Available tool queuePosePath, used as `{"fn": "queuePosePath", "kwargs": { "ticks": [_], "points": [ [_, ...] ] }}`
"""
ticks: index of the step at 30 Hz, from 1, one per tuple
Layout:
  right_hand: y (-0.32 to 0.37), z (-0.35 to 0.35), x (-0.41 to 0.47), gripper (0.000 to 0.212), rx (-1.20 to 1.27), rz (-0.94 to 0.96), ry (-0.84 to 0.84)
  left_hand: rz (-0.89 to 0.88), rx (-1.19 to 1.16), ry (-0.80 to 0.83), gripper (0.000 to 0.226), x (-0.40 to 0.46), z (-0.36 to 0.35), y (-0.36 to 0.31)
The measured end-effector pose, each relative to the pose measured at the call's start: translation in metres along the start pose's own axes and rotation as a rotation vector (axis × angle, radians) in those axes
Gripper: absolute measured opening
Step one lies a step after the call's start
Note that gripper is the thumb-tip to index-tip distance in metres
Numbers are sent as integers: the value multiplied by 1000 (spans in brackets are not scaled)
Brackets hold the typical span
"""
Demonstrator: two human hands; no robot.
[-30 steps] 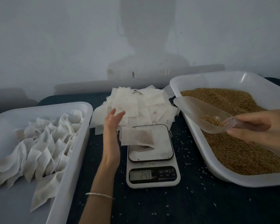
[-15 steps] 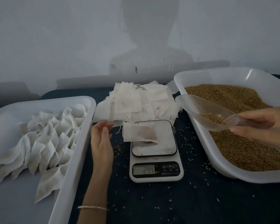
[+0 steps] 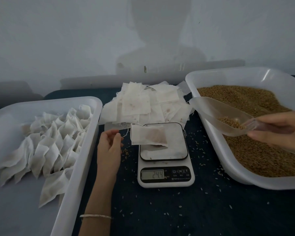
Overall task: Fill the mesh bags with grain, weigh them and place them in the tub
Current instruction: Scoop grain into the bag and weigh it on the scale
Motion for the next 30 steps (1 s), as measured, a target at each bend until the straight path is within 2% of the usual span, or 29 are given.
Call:
{"fn": "queuePosePath", "kwargs": {
  "ticks": [5,8,11,13,17,20,23,26,30],
  "points": [
    [-17,1,3,57,-39,-51,15,-19,2,-6,11,-1,1,-4],
    [-35,0,4,59,-63,-111,-76,-74,2,-6,11,-4,3,-6],
    [-47,-15,15,45,-227,-102,-147,-153,64,40,8,-9,2,-11],
    [-49,-28,25,38,-352,-163,-100,-201,109,107,17,-12,-3,-13],
    [-42,-43,32,55,-432,-268,64,-201,244,214,31,-13,-13,-16],
    [-35,-46,30,59,-439,-246,143,-157,384,222,28,-10,-19,-15],
    [-32,-47,25,59,-428,-212,180,-177,390,172,32,-9,-28,-23],
    [-27,-43,20,59,-421,-137,87,-200,340,130,33,-14,-32,-45],
    [-8,-31,17,62,-435,-26,-89,-368,316,108,33,-30,-6,-86]
  ]
}}
Point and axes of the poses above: each hand's wrist, its own x-axis towards the middle knuckle, its own z-axis out of the back of the hand, y = z × x, the point moved 1 cm from there along x, towards the middle knuckle, and after that the axes turned 8 degrees about -y, right-handed, at the moved point
